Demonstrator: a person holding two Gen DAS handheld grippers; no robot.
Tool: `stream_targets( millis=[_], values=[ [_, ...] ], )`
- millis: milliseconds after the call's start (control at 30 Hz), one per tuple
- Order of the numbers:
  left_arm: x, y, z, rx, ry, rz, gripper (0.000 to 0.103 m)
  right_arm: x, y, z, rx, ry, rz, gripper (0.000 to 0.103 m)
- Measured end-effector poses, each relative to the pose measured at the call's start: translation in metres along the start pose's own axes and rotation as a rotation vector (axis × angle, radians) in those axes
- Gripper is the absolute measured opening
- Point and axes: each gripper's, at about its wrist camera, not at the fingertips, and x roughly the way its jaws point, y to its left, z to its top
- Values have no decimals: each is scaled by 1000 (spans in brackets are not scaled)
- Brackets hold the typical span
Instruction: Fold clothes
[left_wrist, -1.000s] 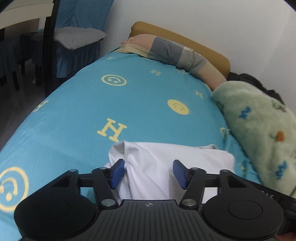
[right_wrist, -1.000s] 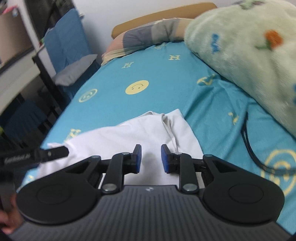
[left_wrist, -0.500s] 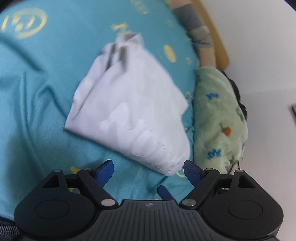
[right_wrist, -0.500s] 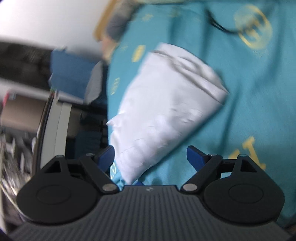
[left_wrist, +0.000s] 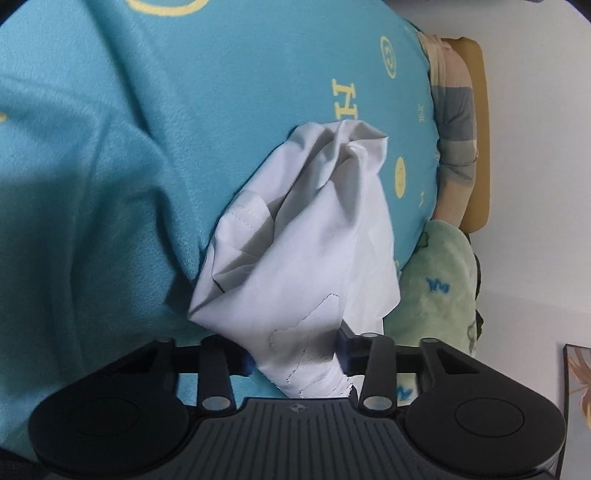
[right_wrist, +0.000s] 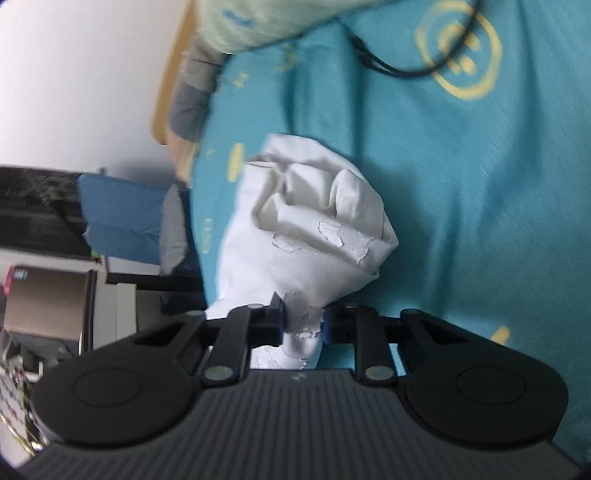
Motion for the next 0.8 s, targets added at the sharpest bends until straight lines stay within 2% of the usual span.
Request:
stream_targets(
  millis=[133, 233, 367, 467, 600, 800],
  values=[
    [-22, -30, -8, 48, 1, -18, 30, -25, 25, 3, -44, -22, 49, 19],
    [-40, -64, -26, 126, -3, 2, 30, -60, 46, 3, -102, -52, 50, 19],
    [-55, -112, -65, 213, 45, -40, 29, -125, 59, 11, -119, -108, 75, 19],
    [-56, -148, -108, 300, 91, -55, 29, -182, 59, 20, -112, -178, 83, 19],
    [-29, -192, -172, 388, 171, -80, 29, -258, 52, 45, -91, -278, 63, 19],
    [46, -280, -272, 490, 333, -181, 29, -369, 51, 123, -130, -455, 8, 19]
  ],
)
